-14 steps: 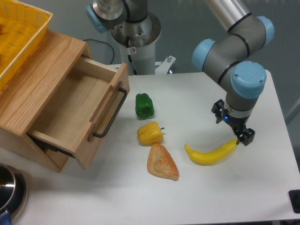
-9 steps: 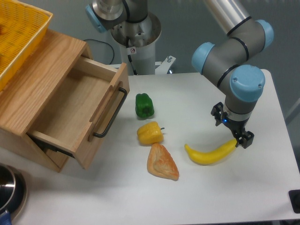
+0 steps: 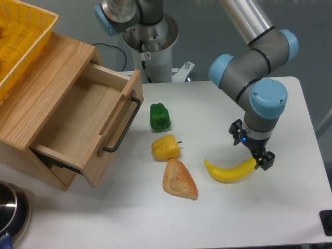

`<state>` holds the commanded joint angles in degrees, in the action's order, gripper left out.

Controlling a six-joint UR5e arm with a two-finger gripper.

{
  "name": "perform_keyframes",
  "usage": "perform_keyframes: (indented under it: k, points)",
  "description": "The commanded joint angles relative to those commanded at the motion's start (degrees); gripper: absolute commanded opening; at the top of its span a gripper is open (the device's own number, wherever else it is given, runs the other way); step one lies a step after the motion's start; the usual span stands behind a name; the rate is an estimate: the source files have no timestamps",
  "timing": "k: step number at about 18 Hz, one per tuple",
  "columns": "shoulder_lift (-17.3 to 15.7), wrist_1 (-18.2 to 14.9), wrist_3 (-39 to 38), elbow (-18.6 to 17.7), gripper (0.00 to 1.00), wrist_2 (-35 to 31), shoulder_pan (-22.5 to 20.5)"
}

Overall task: Pick up the banana
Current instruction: 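Lower the open gripper over the stem end of the yellow banana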

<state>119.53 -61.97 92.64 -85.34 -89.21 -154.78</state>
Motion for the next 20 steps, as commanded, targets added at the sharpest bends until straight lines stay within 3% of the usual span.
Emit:
perform_keyframes:
  k: [5, 14, 20]
  points:
    - [2.29, 0.53, 0.17, 0.96, 1.0, 0.0, 0.0]
    - [6.33, 4.48, 0.79, 1.67, 1.0, -0.18, -1.4]
    - [7.3, 4.49, 9.3, 1.67, 1.0, -0.26, -4.65]
